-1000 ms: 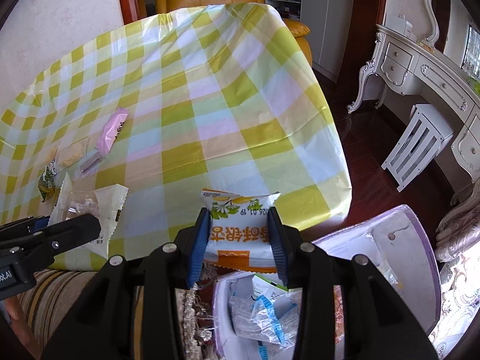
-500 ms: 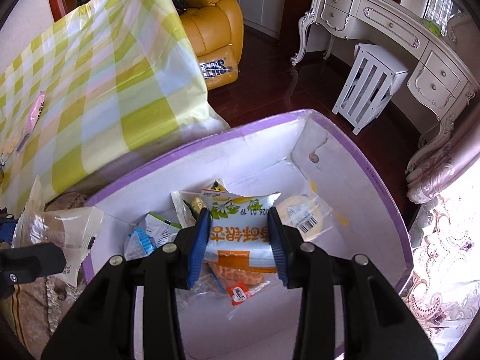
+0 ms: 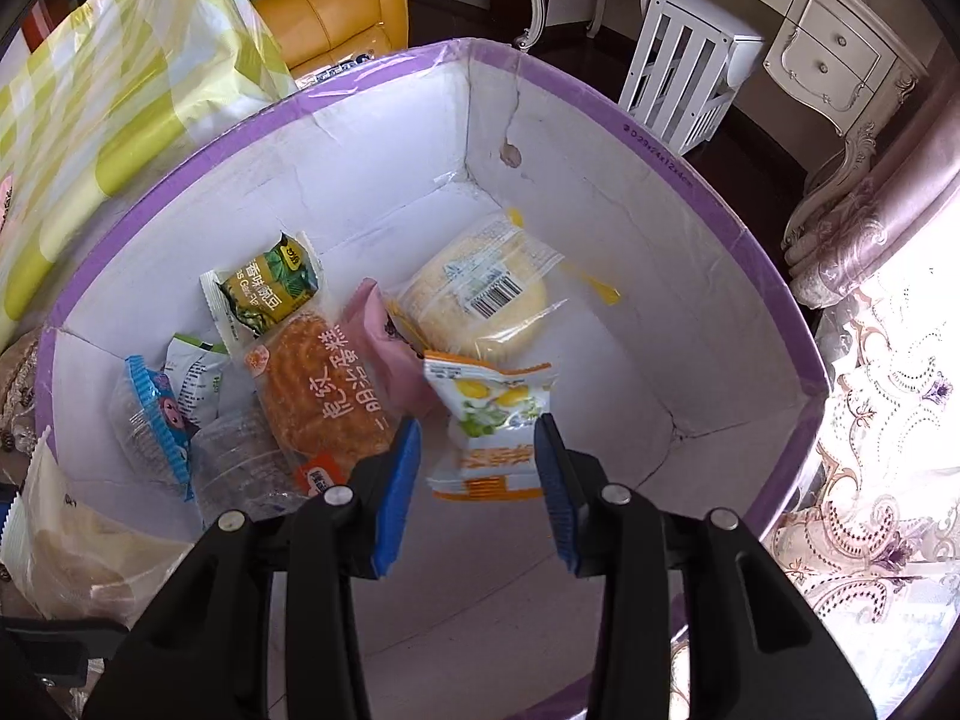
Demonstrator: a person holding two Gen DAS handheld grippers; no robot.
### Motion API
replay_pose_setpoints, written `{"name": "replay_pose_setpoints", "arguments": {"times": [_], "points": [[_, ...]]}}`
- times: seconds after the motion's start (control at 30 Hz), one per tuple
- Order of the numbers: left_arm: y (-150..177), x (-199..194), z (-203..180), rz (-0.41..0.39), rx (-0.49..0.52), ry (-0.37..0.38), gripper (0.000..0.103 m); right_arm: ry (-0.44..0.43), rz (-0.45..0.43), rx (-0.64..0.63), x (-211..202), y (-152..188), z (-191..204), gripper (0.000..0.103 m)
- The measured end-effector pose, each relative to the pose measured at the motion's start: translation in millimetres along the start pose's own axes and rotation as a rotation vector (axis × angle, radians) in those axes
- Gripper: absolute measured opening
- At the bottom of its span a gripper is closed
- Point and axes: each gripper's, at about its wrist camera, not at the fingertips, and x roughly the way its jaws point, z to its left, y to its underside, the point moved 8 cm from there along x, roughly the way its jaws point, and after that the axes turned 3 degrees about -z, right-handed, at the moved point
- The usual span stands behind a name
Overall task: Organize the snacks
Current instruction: 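Carry the biscuit packet with the right gripper into the white box while the left drops its packet in, then bring both grippers back over the table toward the green-wrapped candy and pink bar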
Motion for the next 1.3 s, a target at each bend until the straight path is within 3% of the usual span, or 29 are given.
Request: {"name": "replay_pose_setpoints", "arguments": {"times": [0.07, 0.17, 0.3, 0.37, 0.5, 0.77, 0.9, 1.03, 1.17, 1.3], "points": [[-1, -1, 2, -0.007, -0.005, 0.002, 0.062, 0.001, -0.004, 0.005, 0, -2, -1, 0.052], [-3, -5, 0, -0.029, 0.002, 0.004, 0.072, 0.003, -0.013, 0.004, -3, -6, 0, 0.061], [-4, -12, -1, -0.055, 0.003, 0.0, 0.075, 0.003, -0.02, 0.0, -6, -10, 5, 0.067], [-6, -19, 1, -0.085, -0.002, -0.005, 0.081, -0.001, -0.027, -0.001, -8, -13, 7, 0.07], [-11, -41, 6, -0.167, -0.008, -0.027, 0.082, -0.015, -0.056, 0.0, -19, -22, 16, 0.074], [-7, -99, 60, -0.371, -0.061, -0.205, 0.083, -0.079, -0.145, -0.015, -53, -56, 56, 0.076], [7, -135, 95, -0.472, -0.101, -0.337, 0.082, -0.133, -0.188, -0.031, -69, -74, 89, 0.076], [28, -166, 134, -0.545, -0.16, -0.472, 0.082, -0.175, -0.219, -0.081, -82, -87, 130, 0.076], [55, -193, 170, -0.606, -0.252, -0.525, 0.082, -0.231, -0.23, -0.114, -93, -95, 170, 0.076], [90, -220, 198, -0.661, -0.315, -0.626, 0.082, -0.301, -0.232, -0.146, -102, -99, 207, 0.076]]}}
